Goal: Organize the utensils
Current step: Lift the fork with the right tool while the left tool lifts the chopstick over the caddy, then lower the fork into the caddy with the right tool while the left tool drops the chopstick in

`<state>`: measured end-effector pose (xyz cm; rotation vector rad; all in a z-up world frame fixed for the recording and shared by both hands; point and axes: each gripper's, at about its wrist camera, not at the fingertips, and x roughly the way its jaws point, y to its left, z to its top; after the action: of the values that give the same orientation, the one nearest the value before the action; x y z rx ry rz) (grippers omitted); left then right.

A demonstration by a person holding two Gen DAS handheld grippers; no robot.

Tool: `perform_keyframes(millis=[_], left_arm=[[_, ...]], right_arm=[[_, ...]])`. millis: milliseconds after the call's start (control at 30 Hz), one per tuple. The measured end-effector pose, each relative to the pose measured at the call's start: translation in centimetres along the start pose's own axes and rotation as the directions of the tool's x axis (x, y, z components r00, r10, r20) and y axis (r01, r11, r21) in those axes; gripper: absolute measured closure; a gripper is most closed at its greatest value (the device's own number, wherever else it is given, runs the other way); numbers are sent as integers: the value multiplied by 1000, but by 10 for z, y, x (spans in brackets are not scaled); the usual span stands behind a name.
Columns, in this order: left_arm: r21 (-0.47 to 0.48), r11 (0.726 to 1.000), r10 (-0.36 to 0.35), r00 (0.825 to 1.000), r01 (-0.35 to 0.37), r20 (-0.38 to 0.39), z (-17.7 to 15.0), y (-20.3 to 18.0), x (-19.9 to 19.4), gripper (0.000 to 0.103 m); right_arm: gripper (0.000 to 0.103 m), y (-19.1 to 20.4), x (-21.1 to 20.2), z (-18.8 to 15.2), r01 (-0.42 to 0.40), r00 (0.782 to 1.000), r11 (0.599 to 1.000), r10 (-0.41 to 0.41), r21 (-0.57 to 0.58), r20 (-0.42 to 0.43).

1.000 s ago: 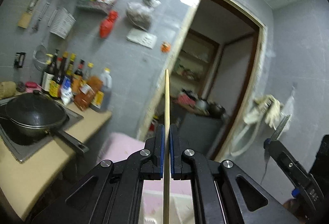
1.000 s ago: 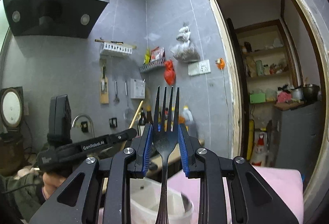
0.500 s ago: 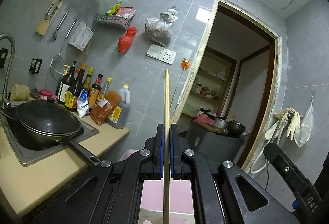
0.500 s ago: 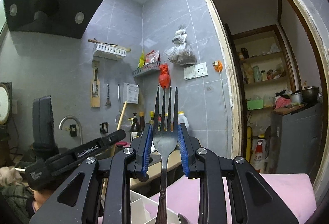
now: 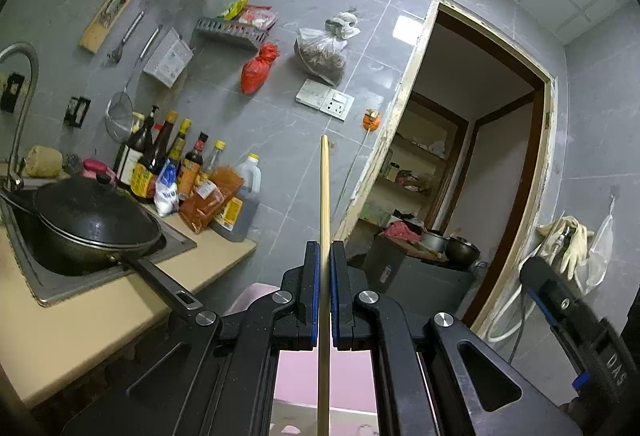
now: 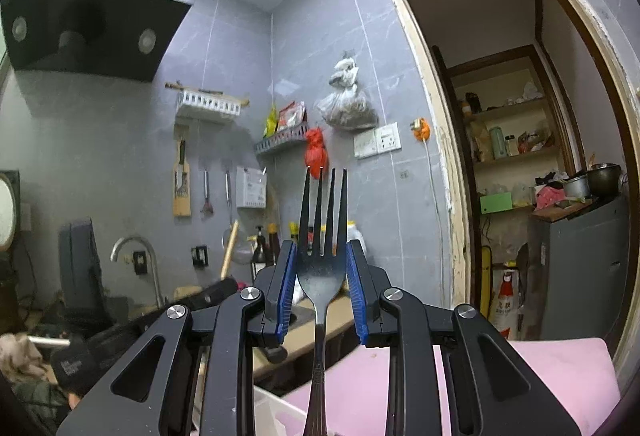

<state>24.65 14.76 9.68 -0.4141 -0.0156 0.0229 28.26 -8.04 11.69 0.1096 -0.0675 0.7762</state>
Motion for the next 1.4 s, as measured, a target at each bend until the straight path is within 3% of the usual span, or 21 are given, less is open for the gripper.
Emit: perform_keyframes(millis=[167,467,733,933,1100,1233,1267,1400], left_arm=[[-17,999,44,998,-43,39,-11,-1,-4,100],[62,996,62,997,-64,43,-25,-10,-11,100],[128,990,57,998,-54,-14,-46,-17,-20,100],[157,987,38,993,-20,-113,-54,-18,-23,98],[98,995,-9,981,29,-195,-52,-12,-29,63],[84,995,-30,977,49,-212,-43,-16,-38,55],[87,995,-35,977,54,-210,-41,-18,-42,47],[92,994,-36,980,55,-195,-33,-30,-57,21]], right_arm=[[81,1,0,-15,-5,1000,1000,5,-8,-21],[80,1,-4,-28,-17,998,999,15,-28,-55],[80,-4,-13,-41,-22,991,1000,21,-8,-133],[78,-6,-26,-38,-26,989,1000,27,4,-145],[69,-8,-41,-30,-20,992,1000,22,19,-127],[49,-14,-55,-21,0,994,1000,3,30,-108],[47,-15,-59,-18,10,994,999,-6,30,-107],[22,-21,-75,-10,44,994,999,-41,20,-100]])
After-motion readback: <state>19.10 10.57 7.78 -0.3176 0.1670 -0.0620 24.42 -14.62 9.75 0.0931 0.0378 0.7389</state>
